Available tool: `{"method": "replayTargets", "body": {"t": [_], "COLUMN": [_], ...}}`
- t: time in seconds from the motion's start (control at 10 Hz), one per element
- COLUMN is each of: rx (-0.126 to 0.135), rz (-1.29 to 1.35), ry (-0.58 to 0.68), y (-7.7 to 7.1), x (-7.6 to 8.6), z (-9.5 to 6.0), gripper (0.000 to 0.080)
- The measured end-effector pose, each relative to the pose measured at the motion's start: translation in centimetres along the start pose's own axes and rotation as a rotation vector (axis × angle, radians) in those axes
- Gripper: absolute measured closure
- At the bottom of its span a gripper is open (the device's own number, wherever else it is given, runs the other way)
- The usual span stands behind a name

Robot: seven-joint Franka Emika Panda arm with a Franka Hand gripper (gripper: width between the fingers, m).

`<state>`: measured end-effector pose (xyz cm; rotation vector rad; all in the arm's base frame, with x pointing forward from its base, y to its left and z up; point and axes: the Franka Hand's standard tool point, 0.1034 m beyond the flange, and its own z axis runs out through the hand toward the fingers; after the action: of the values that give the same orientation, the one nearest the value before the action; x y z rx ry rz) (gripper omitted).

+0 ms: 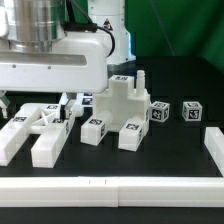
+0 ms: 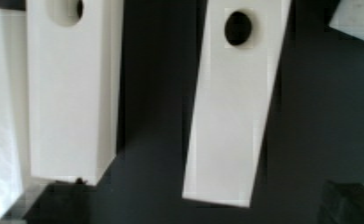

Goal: Assemble chair

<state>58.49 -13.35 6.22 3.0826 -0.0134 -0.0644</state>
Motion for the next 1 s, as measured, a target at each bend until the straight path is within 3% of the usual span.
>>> {"method": "replayTargets", "body": {"t": [0.2,0.7,1.0], "rx": [0.011,0.015,0.013], "rz": [0.04,0.054,0.082], "ry": [-0.027,-0.04,-0.055], "y": [-0.4,-0.7,-0.7], "x": [-0.4,-0.3,-0.9], "z": [1.6,1.8,3.0], "gripper": [0.015,0.015,0.015]}}
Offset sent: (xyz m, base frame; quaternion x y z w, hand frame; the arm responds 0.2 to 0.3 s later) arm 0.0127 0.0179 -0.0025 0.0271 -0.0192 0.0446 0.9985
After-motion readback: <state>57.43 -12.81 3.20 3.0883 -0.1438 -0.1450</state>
